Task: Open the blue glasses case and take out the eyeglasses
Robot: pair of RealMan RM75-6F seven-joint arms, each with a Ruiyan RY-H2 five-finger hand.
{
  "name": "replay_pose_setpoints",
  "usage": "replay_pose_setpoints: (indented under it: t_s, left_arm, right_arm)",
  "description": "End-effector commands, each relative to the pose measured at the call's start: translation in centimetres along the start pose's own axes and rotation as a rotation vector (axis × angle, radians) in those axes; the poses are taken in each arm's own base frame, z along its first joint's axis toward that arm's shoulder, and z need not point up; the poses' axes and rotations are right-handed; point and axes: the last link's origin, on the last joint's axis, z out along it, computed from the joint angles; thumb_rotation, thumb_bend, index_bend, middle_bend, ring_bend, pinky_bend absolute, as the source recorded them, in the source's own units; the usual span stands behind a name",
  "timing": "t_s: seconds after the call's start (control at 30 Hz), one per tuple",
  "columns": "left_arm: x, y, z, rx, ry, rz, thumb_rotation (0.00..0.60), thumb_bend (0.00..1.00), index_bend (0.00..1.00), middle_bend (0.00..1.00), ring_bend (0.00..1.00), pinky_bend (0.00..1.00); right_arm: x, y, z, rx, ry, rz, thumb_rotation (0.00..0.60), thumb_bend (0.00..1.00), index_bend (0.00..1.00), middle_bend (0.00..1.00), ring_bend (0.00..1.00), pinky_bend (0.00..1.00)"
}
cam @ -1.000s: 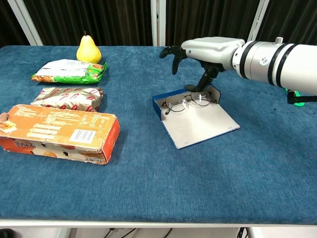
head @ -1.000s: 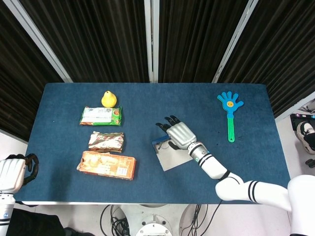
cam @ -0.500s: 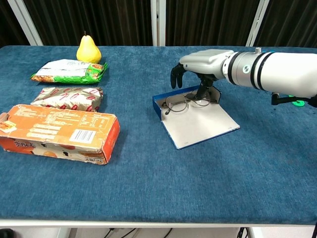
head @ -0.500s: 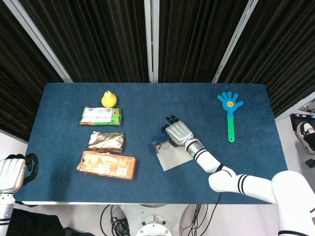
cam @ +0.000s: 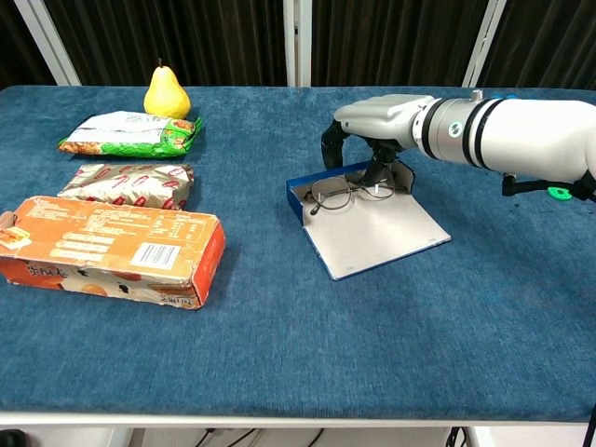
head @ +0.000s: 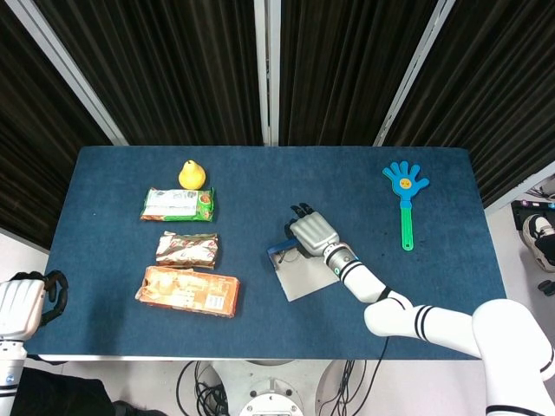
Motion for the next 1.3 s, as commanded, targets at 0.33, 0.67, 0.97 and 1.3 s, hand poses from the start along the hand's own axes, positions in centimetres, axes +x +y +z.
replay_pose_setpoints:
  t_s: [0.33, 0.67, 0.97, 1.3]
  left_arm:
    - [0.0, 0.0, 0.0, 0.000, 0.000, 0.000, 0.600, 0.36, 0.71, 0.68, 0.52, 0.48]
    - [0.0, 0.0, 0.0, 0.000, 0.001, 0.001, 0.600, 0.36, 0.71, 0.68, 0.52, 0.48]
    - [0.0, 0.0, 0.0, -0.001, 0.002, 0.001, 0.600, 0.36, 0.71, 0.68, 0.52, 0.48]
    - [0.0, 0.0, 0.0, -0.001, 0.001, 0.001, 0.600, 0.36, 0.71, 0.68, 0.52, 0.48]
  right_arm:
    - [0.2, 0.4, 0.0, -0.024, 0.032, 0.001, 0.600, 0.45, 0.56, 0.38, 0.06, 0.00]
    - [-0.1, 1.0, -1.4, -0.099, 0.248, -0.058, 0.600, 0.46, 0.73, 0.47, 0.17, 0.00]
    - [-2.4, 1.3, -1.2, -0.172, 0.334, -0.168, 0.600, 0.46, 0.78, 0.49, 0.19, 0.00]
    - [-2.7, 1.6, -0.8, -0.208, 0.451, -0.263, 0.600, 0.44, 0.79, 0.50, 0.21, 0.00]
